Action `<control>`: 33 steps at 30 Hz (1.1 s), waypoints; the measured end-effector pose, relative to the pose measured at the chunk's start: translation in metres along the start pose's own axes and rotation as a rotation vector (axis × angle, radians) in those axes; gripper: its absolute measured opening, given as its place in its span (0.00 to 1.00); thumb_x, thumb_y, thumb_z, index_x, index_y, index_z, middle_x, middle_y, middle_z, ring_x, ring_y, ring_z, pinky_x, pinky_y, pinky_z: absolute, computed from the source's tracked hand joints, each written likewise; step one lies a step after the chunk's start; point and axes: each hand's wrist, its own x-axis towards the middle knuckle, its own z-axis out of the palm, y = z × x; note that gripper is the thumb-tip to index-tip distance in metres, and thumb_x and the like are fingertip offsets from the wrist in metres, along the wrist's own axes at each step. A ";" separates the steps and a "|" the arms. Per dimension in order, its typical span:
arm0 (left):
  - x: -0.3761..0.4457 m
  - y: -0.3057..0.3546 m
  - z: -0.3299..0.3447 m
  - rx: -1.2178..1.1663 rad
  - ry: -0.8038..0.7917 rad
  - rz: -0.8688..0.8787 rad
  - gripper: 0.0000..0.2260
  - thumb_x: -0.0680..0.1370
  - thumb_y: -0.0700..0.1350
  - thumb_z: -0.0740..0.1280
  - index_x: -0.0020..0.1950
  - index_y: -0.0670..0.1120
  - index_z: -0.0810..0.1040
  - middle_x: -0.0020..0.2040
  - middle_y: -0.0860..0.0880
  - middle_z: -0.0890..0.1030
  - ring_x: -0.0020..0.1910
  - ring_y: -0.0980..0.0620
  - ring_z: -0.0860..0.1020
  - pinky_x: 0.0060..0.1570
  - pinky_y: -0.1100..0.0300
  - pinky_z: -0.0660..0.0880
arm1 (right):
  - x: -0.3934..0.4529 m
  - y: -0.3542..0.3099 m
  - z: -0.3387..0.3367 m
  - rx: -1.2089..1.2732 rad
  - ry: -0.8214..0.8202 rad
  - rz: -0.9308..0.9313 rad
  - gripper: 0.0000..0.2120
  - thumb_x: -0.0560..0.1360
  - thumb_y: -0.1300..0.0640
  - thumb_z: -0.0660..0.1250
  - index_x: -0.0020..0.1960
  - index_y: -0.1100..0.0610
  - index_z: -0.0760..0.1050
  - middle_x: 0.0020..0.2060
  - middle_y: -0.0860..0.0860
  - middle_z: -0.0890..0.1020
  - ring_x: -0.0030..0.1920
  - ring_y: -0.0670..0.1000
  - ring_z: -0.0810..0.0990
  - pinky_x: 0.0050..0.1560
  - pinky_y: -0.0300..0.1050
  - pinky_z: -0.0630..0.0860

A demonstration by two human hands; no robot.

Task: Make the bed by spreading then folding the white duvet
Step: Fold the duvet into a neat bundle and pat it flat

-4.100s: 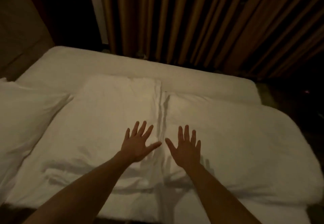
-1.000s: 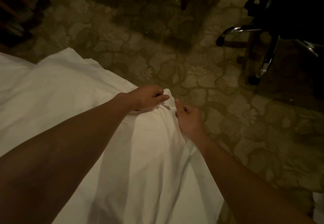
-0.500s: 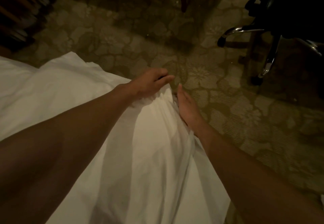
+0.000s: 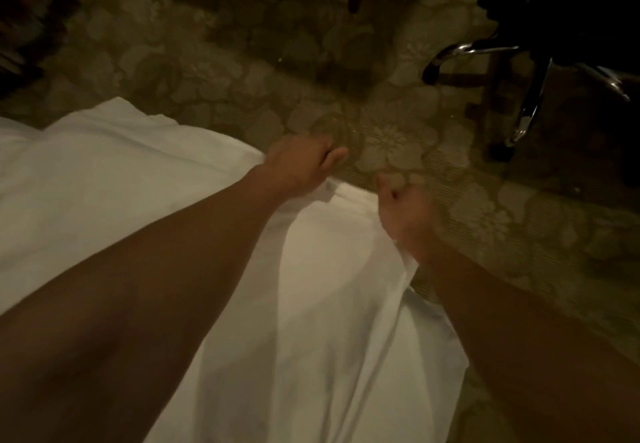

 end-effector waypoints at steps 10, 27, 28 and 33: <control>0.011 -0.071 0.037 -0.092 -0.321 -0.118 0.36 0.77 0.72 0.43 0.72 0.54 0.72 0.70 0.46 0.76 0.69 0.43 0.72 0.69 0.42 0.67 | 0.031 -0.016 0.048 -0.010 -0.256 0.165 0.40 0.76 0.26 0.48 0.58 0.58 0.81 0.56 0.58 0.83 0.57 0.61 0.80 0.64 0.57 0.74; -0.003 -0.078 0.100 -0.109 -0.536 -0.324 0.35 0.82 0.68 0.48 0.67 0.43 0.78 0.66 0.40 0.78 0.61 0.43 0.76 0.62 0.53 0.69 | -0.015 -0.026 0.108 0.127 -0.732 0.288 0.48 0.70 0.21 0.54 0.75 0.56 0.71 0.72 0.59 0.73 0.71 0.59 0.71 0.72 0.51 0.63; -0.006 -0.076 0.095 -0.072 -0.481 -0.303 0.35 0.82 0.68 0.47 0.59 0.42 0.82 0.60 0.40 0.81 0.54 0.44 0.77 0.57 0.54 0.70 | -0.019 -0.027 0.104 0.117 -0.686 0.273 0.48 0.70 0.21 0.55 0.72 0.58 0.73 0.70 0.59 0.75 0.69 0.59 0.73 0.71 0.51 0.65; -0.033 -0.057 0.045 -0.008 -0.171 -0.226 0.30 0.84 0.64 0.48 0.31 0.48 0.73 0.32 0.49 0.74 0.40 0.45 0.77 0.43 0.56 0.68 | -0.041 -0.054 0.060 0.004 -0.494 0.111 0.41 0.73 0.24 0.56 0.57 0.60 0.82 0.54 0.59 0.84 0.55 0.59 0.81 0.54 0.47 0.74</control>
